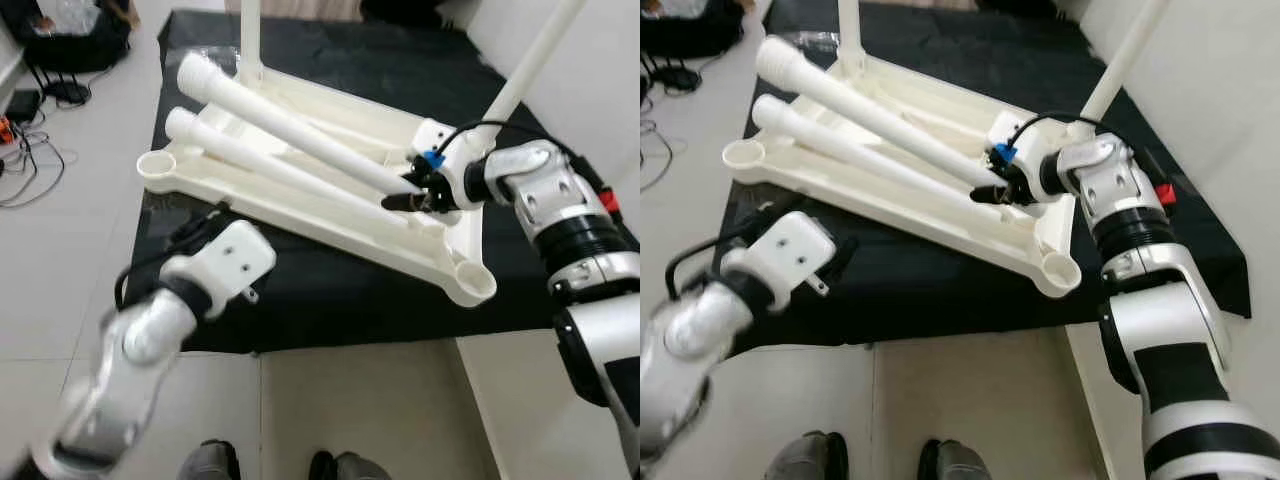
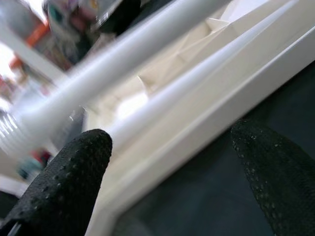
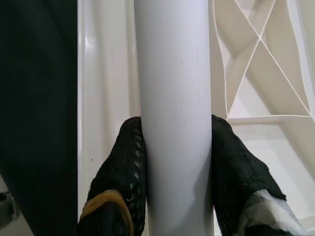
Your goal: Building children table
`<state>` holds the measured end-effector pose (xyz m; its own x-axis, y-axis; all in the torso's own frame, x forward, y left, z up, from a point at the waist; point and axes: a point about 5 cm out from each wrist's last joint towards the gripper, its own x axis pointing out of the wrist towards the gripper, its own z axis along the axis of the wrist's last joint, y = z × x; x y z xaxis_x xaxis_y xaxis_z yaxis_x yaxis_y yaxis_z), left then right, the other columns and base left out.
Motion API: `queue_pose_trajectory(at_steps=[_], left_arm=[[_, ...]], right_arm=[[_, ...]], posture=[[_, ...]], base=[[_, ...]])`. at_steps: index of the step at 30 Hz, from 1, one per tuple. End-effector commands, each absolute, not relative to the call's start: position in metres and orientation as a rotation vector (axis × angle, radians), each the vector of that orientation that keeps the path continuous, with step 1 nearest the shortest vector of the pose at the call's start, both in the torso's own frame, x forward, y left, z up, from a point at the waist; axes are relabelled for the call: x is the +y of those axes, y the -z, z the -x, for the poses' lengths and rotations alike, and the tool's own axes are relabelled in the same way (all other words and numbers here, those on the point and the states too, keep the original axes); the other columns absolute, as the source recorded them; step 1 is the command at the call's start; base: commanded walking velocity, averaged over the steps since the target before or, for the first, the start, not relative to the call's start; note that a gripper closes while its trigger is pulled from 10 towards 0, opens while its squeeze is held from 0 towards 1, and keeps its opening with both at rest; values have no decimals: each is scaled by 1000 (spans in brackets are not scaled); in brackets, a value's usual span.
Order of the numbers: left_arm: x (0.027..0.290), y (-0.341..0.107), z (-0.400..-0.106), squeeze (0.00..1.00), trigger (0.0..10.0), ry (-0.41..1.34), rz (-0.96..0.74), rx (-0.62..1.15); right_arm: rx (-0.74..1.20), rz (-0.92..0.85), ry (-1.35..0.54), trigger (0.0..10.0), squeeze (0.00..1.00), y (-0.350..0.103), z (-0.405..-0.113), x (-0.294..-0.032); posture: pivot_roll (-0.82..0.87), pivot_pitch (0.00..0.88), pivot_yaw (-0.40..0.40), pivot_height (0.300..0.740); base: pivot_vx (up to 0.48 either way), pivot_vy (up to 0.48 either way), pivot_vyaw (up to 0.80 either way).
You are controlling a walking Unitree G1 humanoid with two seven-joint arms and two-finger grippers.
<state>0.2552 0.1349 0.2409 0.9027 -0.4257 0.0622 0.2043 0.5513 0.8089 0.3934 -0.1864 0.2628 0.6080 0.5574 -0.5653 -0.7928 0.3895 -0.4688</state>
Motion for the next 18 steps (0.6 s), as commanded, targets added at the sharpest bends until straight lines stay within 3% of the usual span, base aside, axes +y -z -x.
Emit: queue_pose_trajectory(at_steps=[1,4,8,18], left_arm=[[132,-234,-256,0,10000,446,-981,-247],[132,-236,-260,0,10000,485,-1081,-264],[138,-252,-280,0,10000,567,-1445,-316],[149,-257,-302,0,10000,614,-1619,-280]], right_arm=[[324,841,-880,0,0,-267,-392,-187],[326,884,-910,0,0,-264,-390,-184],[323,959,-1017,0,0,-258,-384,-175],[307,999,-1050,0,0,-262,-383,-169]], posture=[[16,147,-124,740],[20,146,-121,740],[27,139,-119,740],[34,125,-109,740]], base=[[0,0,0],[0,0,0],[0,0,0],[0,0,0]])
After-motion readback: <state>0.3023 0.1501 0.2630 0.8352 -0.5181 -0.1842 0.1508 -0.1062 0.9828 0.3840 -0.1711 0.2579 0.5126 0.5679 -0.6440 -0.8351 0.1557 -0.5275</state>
